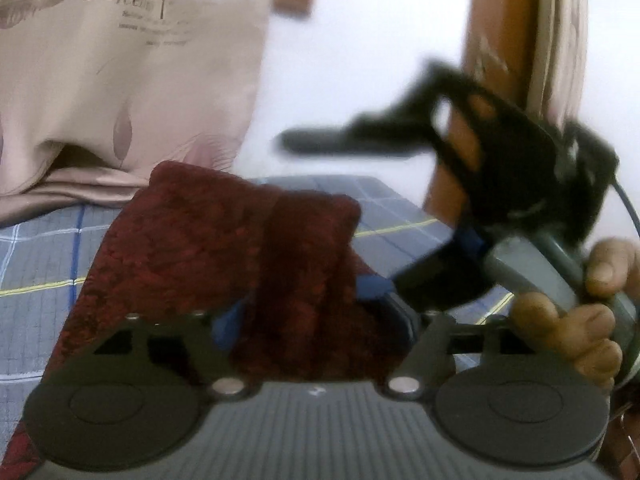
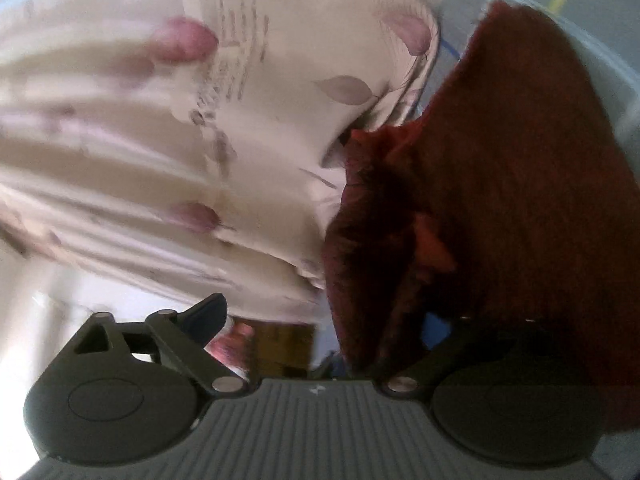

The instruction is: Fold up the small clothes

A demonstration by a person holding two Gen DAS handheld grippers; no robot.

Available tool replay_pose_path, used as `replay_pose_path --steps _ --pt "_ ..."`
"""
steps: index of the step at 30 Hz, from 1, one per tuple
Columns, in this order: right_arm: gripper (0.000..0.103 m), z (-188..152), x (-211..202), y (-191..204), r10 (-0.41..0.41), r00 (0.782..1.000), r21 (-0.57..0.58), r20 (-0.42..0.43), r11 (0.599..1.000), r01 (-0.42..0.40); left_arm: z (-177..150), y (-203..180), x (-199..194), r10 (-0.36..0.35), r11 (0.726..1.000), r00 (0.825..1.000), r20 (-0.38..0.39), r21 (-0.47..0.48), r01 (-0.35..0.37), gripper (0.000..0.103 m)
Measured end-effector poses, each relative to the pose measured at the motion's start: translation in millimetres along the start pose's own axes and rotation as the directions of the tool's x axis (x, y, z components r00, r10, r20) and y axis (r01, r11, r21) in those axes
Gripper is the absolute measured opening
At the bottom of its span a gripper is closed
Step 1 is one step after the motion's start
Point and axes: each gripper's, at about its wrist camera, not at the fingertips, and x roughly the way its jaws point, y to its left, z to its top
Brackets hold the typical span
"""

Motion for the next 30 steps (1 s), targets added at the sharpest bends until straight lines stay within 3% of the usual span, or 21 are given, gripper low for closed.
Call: replay_pose_path --steps 4,5,6,9,11,12,15,17,20,23,27,30 --pt "0.08 5 10 14 -0.142 0.989 -0.096 -0.049 0.986 0.136 -2 5 -2 -0.004 1.0 1.0 0.018 -0.024 0.005 0.079" --pt "0.066 5 14 15 -0.179 0.982 -0.115 -0.053 0.978 0.172 -2 5 -6 -0.005 0.999 1.0 0.018 -0.032 0.005 0.08" --pt "0.044 5 16 17 -0.219 0.974 -0.149 -0.052 0.967 0.209 -1 4 -13 -0.006 0.999 1.0 0.011 -0.044 0.007 0.08" --pt "0.028 5 19 17 -0.267 0.963 -0.241 -0.029 0.937 0.252 6 8 -44 -0.052 0.99 0.999 -0.011 -0.134 0.05 0.08" --pt "0.026 5 19 21 -0.275 0.961 -0.29 -0.004 0.921 0.262 12 17 -77 -0.102 0.964 0.994 0.03 -0.244 0.106 0.08" --pt "0.026 6 18 23 -0.26 0.966 -0.296 0.004 0.922 0.249 15 23 -95 -0.093 0.951 0.993 0.065 -0.289 0.108 0.08" --pt "0.025 16 14 37 -0.226 0.974 -0.337 0.031 0.915 0.223 20 48 -139 -0.016 0.922 0.983 0.182 -0.378 0.085 0.089" --pt "0.025 27 6 49 -0.185 0.981 -0.362 0.051 0.912 0.191 22 65 -152 0.043 0.914 0.978 0.204 -0.404 0.044 0.089" --pt "0.024 48 -9 70 -0.146 0.986 -0.426 0.084 0.889 0.168 23 82 -142 0.046 0.891 0.988 0.146 -0.453 0.025 0.089" --pt "0.024 75 -21 73 -0.167 0.979 -0.46 0.12 0.864 0.204 14 79 -122 0.017 0.881 0.992 0.123 -0.471 0.043 0.089" --pt "0.024 113 -43 33 -0.221 0.963 -0.41 0.155 0.872 0.267 13 65 -78 -0.045 0.893 0.994 0.096 -0.443 0.084 0.089" --pt "0.024 122 -48 -5 -0.265 0.952 -0.378 0.149 0.875 0.303 13 51 -47 -0.096 0.894 0.993 0.074 -0.432 0.118 0.089"
